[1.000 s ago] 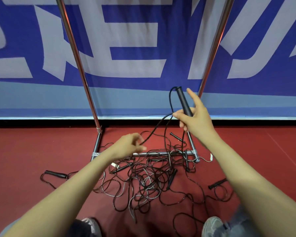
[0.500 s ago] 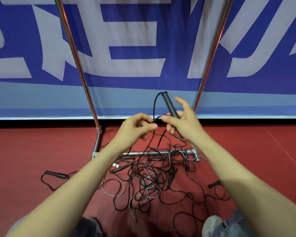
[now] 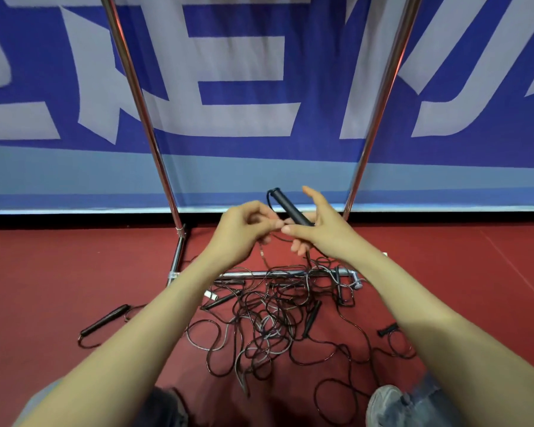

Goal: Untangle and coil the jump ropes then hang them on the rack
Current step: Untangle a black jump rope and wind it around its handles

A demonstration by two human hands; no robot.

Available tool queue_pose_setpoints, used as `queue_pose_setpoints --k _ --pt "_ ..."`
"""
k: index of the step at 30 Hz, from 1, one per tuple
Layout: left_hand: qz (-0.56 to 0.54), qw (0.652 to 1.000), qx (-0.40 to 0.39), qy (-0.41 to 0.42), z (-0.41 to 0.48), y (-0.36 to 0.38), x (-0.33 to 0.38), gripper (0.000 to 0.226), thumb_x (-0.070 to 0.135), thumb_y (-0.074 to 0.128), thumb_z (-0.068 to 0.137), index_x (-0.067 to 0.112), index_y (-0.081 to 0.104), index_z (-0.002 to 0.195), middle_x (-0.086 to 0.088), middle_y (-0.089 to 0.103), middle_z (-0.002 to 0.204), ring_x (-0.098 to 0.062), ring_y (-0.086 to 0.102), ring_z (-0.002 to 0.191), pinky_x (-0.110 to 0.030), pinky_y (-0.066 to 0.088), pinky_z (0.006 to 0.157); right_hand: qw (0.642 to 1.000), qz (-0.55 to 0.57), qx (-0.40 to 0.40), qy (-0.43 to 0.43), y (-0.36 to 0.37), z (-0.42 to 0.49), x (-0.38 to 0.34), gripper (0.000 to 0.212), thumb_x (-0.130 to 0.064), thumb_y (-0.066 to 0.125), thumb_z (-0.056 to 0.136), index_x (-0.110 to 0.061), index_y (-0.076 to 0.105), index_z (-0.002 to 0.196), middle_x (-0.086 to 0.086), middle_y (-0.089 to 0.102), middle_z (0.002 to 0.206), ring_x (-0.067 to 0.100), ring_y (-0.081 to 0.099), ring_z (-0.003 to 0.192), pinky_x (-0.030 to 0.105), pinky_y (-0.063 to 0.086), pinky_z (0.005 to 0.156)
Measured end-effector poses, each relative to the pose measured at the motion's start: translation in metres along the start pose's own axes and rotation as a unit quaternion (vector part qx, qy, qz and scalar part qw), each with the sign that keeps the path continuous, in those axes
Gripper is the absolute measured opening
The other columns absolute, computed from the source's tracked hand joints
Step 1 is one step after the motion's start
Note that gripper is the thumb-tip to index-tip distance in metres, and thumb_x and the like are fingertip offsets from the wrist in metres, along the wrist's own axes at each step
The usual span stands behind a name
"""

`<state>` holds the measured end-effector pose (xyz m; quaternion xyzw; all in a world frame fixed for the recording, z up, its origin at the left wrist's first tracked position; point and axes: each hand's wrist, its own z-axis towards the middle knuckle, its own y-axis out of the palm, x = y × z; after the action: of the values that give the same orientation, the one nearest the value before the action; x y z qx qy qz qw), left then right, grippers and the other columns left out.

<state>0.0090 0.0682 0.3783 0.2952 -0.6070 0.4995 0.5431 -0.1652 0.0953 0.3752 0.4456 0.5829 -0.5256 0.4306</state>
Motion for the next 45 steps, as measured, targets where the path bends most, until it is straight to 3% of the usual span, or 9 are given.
queue_pose_setpoints --k 4,9,13,16,22,29,35,39,45 --pt "-0.023 0.997 -0.068 -0.03 0.007 -0.004 -0.007 0.012 0.009 0.07 0.086 0.006 0.059 0.089 -0.003 0.059 0.064 -0.01 0.054 0.055 -0.016 0.045 0.059 0.998 0.023 0.049 -0.016 -0.008 0.001 -0.004 0.073 -0.008 0.069 0.086 -0.017 0.026 0.144 0.008 0.065 0.063 0.016 0.056 0.045 0.027 0.048 0.056" --pt "0.361 0.879 -0.267 -0.158 -0.004 -0.032 -0.085 0.022 0.004 0.059 0.088 0.02 0.053 0.075 -0.005 0.069 0.078 -0.009 0.057 0.061 -0.023 0.045 0.064 0.98 -0.045 0.194 -0.001 -0.049 0.005 0.005 0.055 -0.01 0.066 0.089 -0.01 0.036 0.135 0.008 0.064 0.067 0.013 0.055 0.042 0.028 0.048 0.052" --pt "0.294 0.942 -0.081 -0.14 -0.008 -0.033 -0.094 0.027 0.004 0.069 0.085 0.013 0.044 0.079 -0.009 0.066 0.074 -0.012 0.064 0.053 -0.027 0.052 0.052 0.973 -0.202 0.067 0.089 -0.04 -0.002 0.025 0.086 -0.004 0.065 0.088 -0.018 0.009 0.152 0.014 0.065 0.119 0.022 0.07 0.06 0.038 0.059 0.064" --pt "0.291 0.951 -0.09 -0.059 -0.003 -0.011 -0.071 0.026 0.027 0.075 0.082 0.024 0.052 0.07 0.006 0.063 0.063 -0.013 0.058 0.056 -0.03 0.048 0.062 0.984 -0.162 -0.011 0.067 -0.01 -0.001 0.031 0.098 -0.002 0.066 0.087 -0.026 -0.002 0.154 0.013 0.036 0.152 0.023 0.07 0.063 0.027 0.055 0.053" --pt "0.275 0.957 -0.092 0.024 -0.003 0.004 -0.05 0.022 0.032 0.068 0.087 0.03 0.054 0.071 0.009 0.061 0.063 -0.005 0.051 0.058 -0.03 0.044 0.064 0.994 -0.102 -0.018 0.028 0.009 0.005 0.023 0.074 -0.01 0.071 0.085 -0.012 0.025 0.144 0.004 0.066 0.076 0.012 0.061 0.05 0.021 0.047 0.054" --pt "0.479 0.837 -0.194 -0.178 -0.021 -0.043 -0.116 0.018 0.012 0.056 0.087 0.002 0.065 0.099 -0.018 0.069 0.099 -0.033 0.063 0.092 -0.035 0.046 0.077 0.979 -0.125 0.157 0.018 -0.031 0.014 0.014 0.044 -0.013 0.065 0.09 -0.015 0.039 0.125 0.01 0.064 0.082 0.016 0.056 0.054 0.03 0.048 0.056" --pt "0.39 0.917 -0.081 -0.037 -0.01 -0.024 -0.078 0.026 0.028 0.066 0.09 0.015 0.064 0.112 -0.002 0.071 0.106 -0.021 0.065 0.092 -0.032 0.05 0.082 0.969 -0.241 -0.023 0.05 -0.023 0.001 0.026 0.092 -0.005 0.067 0.087 -0.028 0.009 0.154 0.0 0.048 0.144 0.015 0.066 0.056 0.029 0.057 0.058" --pt "0.248 0.961 -0.115 0.031 -0.006 0.009 -0.049 0.013 0.019 0.065 0.09 0.015 0.073 0.101 0.011 0.063 0.079 0.013 0.055 0.065 -0.004 0.036 0.064 0.978 -0.207 -0.021 0.018 -0.005 0.01 0.031 0.093 -0.009 0.072 0.084 -0.029 0.013 0.154 0.0 0.053 0.139 0.008 0.066 0.052 0.013 0.046 0.048" --pt "0.177 0.979 -0.092 -0.05 0.008 0.024 -0.092 0.018 0.021 0.072 0.085 0.013 0.068 0.101 0.004 0.067 0.079 -0.003 0.056 0.068 -0.021 0.042 0.07 0.975 -0.205 0.011 0.09 0.014 0.026 0.093 0.064 -0.013 0.068 0.087 -0.015 0.034 0.141 0.01 0.067 0.109 0.003 0.062 0.046 0.02 0.053 0.055"
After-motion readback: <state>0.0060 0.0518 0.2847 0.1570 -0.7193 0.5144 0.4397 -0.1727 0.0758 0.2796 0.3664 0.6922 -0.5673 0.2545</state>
